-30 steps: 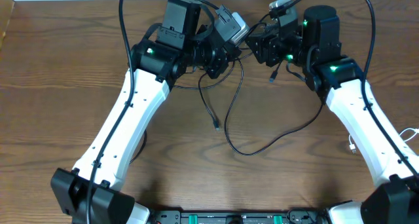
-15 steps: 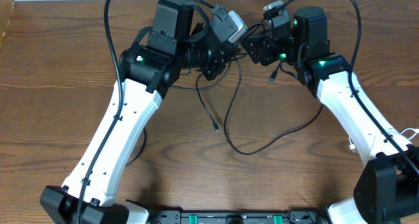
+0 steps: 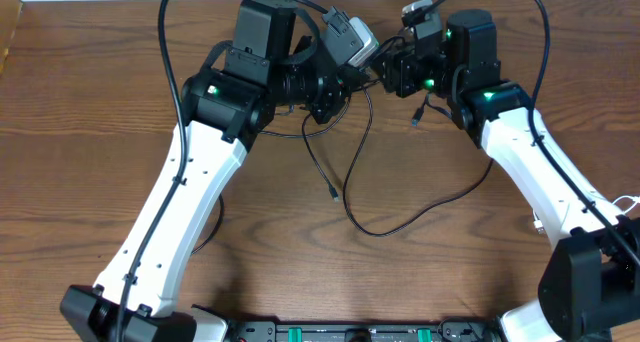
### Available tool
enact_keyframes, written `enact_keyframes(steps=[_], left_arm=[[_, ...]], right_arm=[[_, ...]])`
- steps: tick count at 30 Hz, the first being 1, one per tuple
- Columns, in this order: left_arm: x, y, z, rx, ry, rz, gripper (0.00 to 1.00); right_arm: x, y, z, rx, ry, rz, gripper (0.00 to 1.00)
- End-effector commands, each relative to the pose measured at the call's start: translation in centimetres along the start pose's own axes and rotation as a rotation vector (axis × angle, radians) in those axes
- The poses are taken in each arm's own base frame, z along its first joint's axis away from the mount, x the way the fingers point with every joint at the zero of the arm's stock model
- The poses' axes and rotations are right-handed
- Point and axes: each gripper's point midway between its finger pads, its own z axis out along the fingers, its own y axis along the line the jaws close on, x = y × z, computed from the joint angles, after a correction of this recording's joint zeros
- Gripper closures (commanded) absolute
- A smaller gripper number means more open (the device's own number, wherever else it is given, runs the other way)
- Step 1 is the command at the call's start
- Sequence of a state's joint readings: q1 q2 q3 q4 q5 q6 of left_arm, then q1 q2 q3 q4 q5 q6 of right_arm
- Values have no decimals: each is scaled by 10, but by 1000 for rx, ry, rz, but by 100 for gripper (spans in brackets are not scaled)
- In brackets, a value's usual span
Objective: Untangle cables
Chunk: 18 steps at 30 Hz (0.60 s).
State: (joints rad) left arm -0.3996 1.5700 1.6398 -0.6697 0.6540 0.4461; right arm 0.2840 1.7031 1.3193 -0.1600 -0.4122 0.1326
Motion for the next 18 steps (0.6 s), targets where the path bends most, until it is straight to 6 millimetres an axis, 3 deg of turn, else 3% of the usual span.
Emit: enact_keyframes(steps=[1,3,6,18], left_arm=[[-16,-14,-18,17,-56,35,93],[-17,-15,-20,16,-58,37,93],[-18,-15,-21,14,-61,39,93],[-8,16,-27,-151,-7,32,92]], right_arm=[[3,-9,11,37,3,39,83],[4,-11,15,36,1,40,83],[8,-15,20,46,4,60,99],[39,-78,3,372,96,178,99]])
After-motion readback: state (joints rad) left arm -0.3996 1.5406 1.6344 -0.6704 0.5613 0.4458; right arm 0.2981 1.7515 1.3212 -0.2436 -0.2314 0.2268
